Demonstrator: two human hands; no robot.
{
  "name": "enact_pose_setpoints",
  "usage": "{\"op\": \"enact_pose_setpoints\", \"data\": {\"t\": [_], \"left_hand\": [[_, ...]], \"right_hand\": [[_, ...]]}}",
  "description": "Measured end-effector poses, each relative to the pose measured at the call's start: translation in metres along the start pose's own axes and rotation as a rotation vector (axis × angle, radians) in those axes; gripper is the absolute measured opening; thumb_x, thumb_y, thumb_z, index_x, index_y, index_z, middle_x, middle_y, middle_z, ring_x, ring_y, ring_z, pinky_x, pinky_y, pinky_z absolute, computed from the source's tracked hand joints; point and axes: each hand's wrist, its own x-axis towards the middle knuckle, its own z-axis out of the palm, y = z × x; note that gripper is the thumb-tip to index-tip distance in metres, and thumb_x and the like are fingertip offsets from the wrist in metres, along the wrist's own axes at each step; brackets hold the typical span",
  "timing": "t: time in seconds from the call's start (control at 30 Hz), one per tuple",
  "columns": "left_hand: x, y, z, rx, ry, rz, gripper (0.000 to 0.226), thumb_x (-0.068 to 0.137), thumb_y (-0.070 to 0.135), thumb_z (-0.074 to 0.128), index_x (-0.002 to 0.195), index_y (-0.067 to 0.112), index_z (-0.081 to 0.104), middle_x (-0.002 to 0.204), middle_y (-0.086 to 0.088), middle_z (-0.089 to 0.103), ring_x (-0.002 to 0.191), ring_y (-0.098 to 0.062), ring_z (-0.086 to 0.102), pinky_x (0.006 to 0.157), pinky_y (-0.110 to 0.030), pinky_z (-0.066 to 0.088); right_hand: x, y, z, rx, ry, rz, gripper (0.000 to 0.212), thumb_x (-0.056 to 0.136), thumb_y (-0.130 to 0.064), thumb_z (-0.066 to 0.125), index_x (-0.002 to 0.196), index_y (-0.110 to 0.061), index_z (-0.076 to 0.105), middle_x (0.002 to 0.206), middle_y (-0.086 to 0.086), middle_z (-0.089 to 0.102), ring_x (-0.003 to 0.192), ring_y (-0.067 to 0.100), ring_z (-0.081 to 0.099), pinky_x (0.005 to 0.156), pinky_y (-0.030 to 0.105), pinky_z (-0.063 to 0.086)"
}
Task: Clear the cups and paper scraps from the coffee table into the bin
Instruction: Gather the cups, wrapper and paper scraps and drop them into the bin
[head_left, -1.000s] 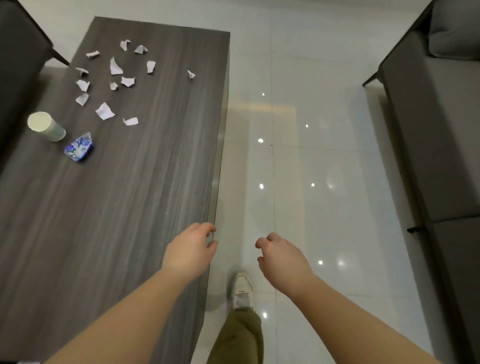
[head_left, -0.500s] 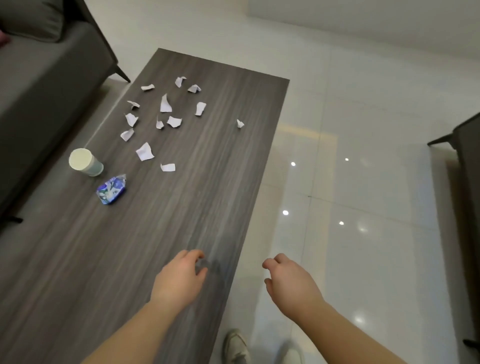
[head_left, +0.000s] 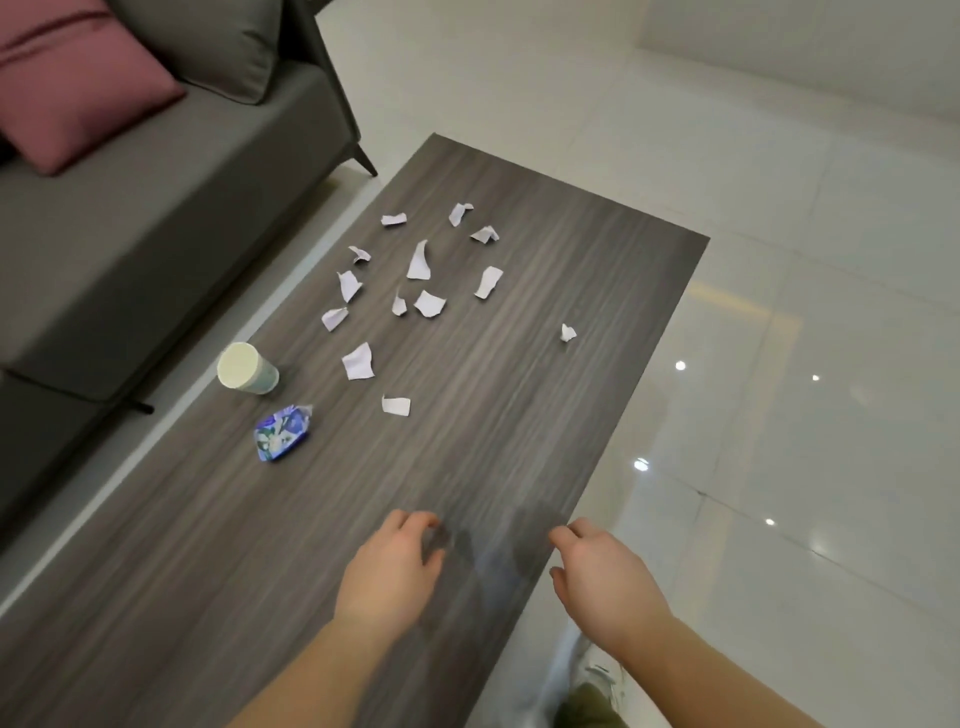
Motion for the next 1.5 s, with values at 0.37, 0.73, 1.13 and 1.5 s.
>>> {"op": "enact_pose_setpoints", "data": {"t": [0.37,0.73,1.13,1.5], "left_hand": [[0.086,0.063,-0.007,-0.137,0.073,-0.087,0.031,0.09,0.041,0.057,0.12,0.035,0.054,0.119,0.013,0.052,0.103,-0.02,0.06,0.086,-0.037,0.049],[0.165,0.037,-0.046,-0.142,0.153,-0.172,0.034,0.088,0.036,0.062,0.12,0.03,0.055,0.12,0.007,0.049,0.108,-0.021,0.054,0.082,-0.035,0.049],[0.213,0.025,-0.025,-0.188,0.061,-0.472,0.069,0.083,0.03,0.067,0.141,0.032,0.031,0.143,-0.01,0.02,0.128,-0.033,0.03,0.101,-0.047,0.042],[0.221,0.025,-0.022,-0.08,0.092,-0.429,0.046,0.083,-0.005,0.049,0.123,0.017,0.052,0.116,-0.008,0.04,0.102,-0.028,0.043,0.087,-0.041,0.046]], "right_hand": [[0.096,0.031,-0.074,-0.068,-0.016,-0.148,0.023,0.097,-0.013,0.046,0.118,-0.018,0.053,0.111,0.004,0.051,0.096,0.022,0.055,0.083,0.034,0.051],[0.202,0.024,-0.132,-0.218,0.002,-0.114,0.029,0.096,-0.022,0.047,0.125,-0.018,0.047,0.122,0.005,0.046,0.109,0.025,0.049,0.079,0.036,0.049],[0.282,0.04,-0.133,-0.184,-0.042,0.103,0.057,0.093,-0.019,0.054,0.143,-0.025,0.027,0.157,0.011,0.003,0.139,0.036,0.02,0.098,0.044,0.045],[0.307,0.048,-0.146,-0.404,-0.101,-0.037,0.023,0.09,0.004,0.044,0.086,-0.016,0.036,0.088,0.003,0.04,0.061,0.017,0.035,0.058,0.03,0.035]]}}
